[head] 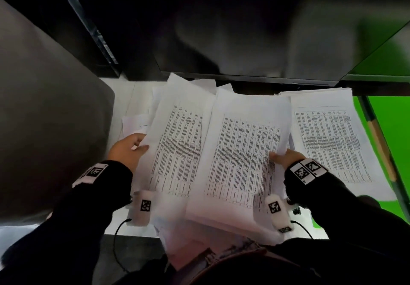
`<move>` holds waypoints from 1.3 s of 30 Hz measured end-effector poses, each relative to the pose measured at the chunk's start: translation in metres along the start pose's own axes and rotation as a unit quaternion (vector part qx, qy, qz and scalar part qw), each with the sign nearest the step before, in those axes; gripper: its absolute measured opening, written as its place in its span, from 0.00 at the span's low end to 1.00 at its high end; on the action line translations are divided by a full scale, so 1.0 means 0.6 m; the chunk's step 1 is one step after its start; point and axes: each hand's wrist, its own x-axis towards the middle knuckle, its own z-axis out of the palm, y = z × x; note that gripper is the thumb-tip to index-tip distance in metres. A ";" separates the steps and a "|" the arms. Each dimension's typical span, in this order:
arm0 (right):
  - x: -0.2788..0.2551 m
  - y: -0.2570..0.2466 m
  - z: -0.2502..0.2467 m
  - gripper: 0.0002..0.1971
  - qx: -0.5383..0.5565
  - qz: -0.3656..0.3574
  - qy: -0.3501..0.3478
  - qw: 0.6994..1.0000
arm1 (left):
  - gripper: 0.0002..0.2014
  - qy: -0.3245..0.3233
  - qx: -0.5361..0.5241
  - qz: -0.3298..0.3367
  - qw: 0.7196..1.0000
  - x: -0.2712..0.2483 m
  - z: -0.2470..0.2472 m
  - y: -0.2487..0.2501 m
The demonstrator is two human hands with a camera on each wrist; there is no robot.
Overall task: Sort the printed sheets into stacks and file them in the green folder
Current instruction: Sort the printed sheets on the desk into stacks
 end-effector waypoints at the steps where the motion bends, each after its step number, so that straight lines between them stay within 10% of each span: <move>1: 0.001 -0.006 0.000 0.28 -0.009 -0.005 -0.004 1.000 | 0.08 0.000 -0.013 0.007 1.000 -0.009 -0.002 0.006; 14: -0.010 -0.058 0.080 0.28 0.075 -0.092 -0.079 0.990 | 0.11 -0.143 -0.078 -0.067 0.984 -0.092 0.068 -0.003; 21: -0.038 -0.062 0.117 0.27 0.011 -0.131 -0.122 0.984 | 0.32 -0.160 -0.034 -0.172 0.971 -0.130 0.117 0.014; 27: -0.039 -0.074 0.095 0.17 0.060 -0.155 -0.141 0.976 | 0.21 -0.116 0.064 -0.098 0.986 -0.121 0.100 -0.010; 31: -0.001 -0.070 0.048 0.19 0.014 -0.200 0.015 0.980 | 0.21 -0.076 0.009 -0.112 0.991 -0.113 0.073 -0.024; 34: 0.006 -0.067 0.037 0.21 -0.162 -0.228 -0.041 0.959 | 0.21 -0.071 -0.031 -0.107 0.991 -0.111 0.062 -0.030; 39: -0.005 -0.085 0.062 0.17 -0.108 -0.215 -0.105 0.965 | 0.17 -0.090 -0.088 -0.089 0.988 -0.112 0.054 -0.026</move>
